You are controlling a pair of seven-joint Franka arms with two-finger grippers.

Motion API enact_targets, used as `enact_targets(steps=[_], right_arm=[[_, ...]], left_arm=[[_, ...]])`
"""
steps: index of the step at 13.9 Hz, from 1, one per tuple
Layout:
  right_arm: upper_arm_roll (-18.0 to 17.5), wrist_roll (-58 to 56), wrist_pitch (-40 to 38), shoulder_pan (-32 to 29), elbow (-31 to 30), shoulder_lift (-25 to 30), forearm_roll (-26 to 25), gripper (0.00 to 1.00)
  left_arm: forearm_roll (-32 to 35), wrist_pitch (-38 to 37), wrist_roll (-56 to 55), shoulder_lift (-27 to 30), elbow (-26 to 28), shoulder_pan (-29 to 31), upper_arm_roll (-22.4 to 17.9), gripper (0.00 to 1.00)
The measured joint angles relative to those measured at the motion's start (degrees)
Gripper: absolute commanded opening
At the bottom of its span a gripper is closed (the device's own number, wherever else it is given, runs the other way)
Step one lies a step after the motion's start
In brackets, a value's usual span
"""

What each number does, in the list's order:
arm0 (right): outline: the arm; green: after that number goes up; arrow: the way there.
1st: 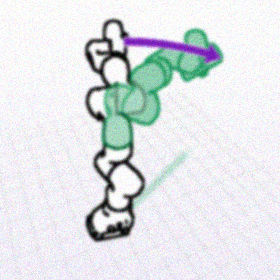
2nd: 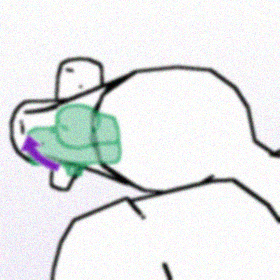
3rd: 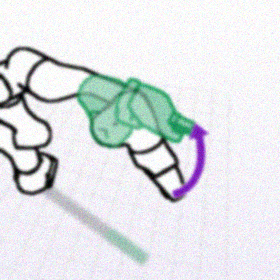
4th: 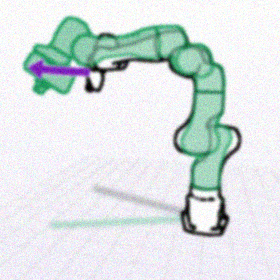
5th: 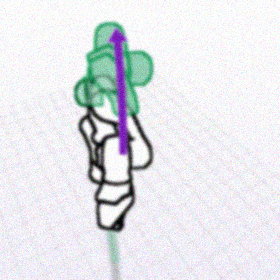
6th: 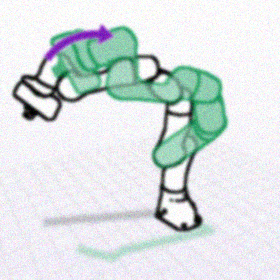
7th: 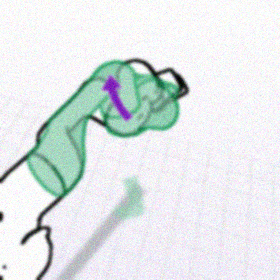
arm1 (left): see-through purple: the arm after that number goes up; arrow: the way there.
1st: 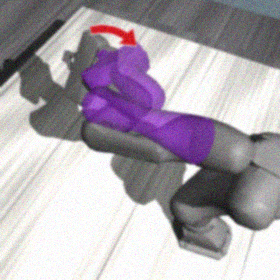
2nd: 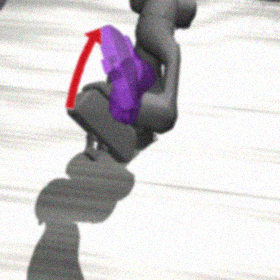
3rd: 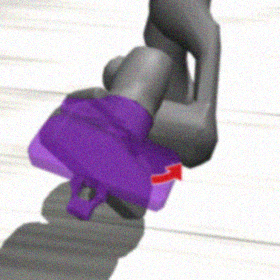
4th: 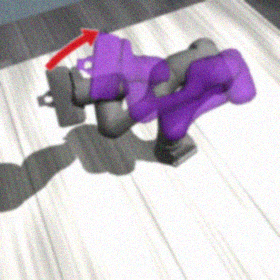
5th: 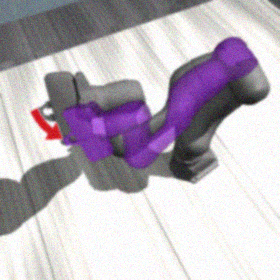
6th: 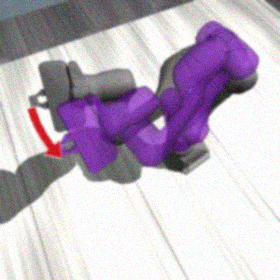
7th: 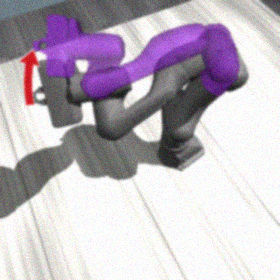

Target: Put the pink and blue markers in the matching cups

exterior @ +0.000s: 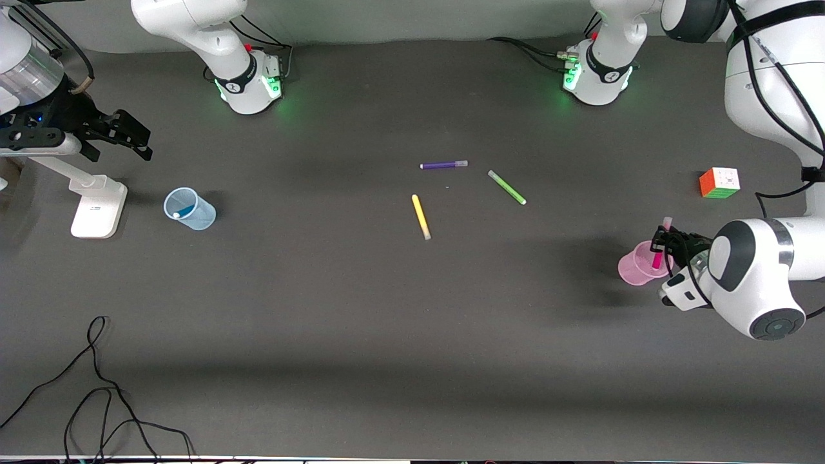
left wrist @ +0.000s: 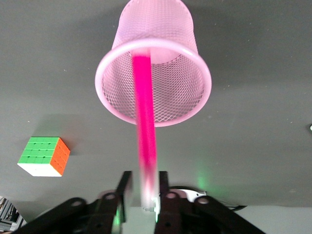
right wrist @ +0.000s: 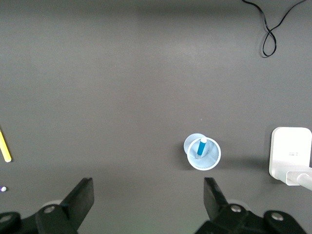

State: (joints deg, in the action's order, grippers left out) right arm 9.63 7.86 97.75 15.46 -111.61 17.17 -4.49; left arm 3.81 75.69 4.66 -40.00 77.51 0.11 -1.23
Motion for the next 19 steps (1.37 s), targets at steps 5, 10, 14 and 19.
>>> enact_targets(steps=[5, 10, 14, 19], right_arm=[[-2.85, -0.39, 0.04, -0.87, 0.72, -0.10, 0.09, 1.00], [-2.75, -0.96, 0.06, -1.88, 0.95, -0.25, 0.10, 1.00], [-2.55, -1.53, 0.05, -2.50, 0.95, -1.06, 0.13, 1.00], [-2.71, -1.59, 0.00, -4.10, 0.95, -2.34, 0.17, 1.00]], left_arm=[[-0.02, -1.39, -0.02, 0.04, -3.62, -0.49, 0.11, 1.00], [-1.03, -4.24, -0.08, 2.46, -9.29, -1.48, 0.01, 1.00], [-5.02, -3.07, 0.11, 11.54, -7.92, 1.34, -0.59, 1.00], [-5.32, 10.47, 0.13, 27.99, 9.02, 0.61, 0.12, 1.00]])
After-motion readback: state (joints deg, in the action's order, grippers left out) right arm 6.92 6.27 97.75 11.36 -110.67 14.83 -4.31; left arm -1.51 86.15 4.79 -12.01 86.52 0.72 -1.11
